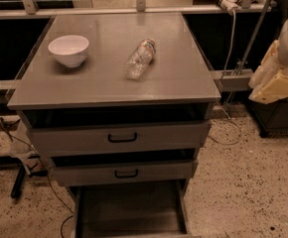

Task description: Close bottom drawer

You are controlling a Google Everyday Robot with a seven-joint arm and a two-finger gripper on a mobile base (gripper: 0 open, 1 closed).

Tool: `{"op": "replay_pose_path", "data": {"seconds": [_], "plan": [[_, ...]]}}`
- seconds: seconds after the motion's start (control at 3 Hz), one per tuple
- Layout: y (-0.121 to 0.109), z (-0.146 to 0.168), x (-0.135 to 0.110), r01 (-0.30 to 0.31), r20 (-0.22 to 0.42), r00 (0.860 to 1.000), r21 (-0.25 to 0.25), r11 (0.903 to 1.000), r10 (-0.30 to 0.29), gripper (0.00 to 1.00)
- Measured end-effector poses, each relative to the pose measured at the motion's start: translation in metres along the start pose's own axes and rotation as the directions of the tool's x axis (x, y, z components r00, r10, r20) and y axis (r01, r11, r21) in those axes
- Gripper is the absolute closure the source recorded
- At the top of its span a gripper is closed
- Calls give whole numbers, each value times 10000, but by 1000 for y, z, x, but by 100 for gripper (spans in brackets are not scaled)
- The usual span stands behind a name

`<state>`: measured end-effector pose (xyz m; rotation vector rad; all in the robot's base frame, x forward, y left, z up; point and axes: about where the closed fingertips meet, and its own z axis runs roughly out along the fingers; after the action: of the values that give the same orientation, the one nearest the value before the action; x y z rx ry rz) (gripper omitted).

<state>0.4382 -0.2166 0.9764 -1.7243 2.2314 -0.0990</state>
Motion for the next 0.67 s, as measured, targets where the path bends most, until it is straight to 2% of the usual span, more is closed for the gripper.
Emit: {"op": "replay_pose_path", "data": {"seconds": [0.33, 0.67], "plan": [[0, 0, 0, 1, 0, 10000, 8, 10000, -1, 89], [0, -1, 0, 4, 0, 10000, 38, 10000, -4, 100]]}}
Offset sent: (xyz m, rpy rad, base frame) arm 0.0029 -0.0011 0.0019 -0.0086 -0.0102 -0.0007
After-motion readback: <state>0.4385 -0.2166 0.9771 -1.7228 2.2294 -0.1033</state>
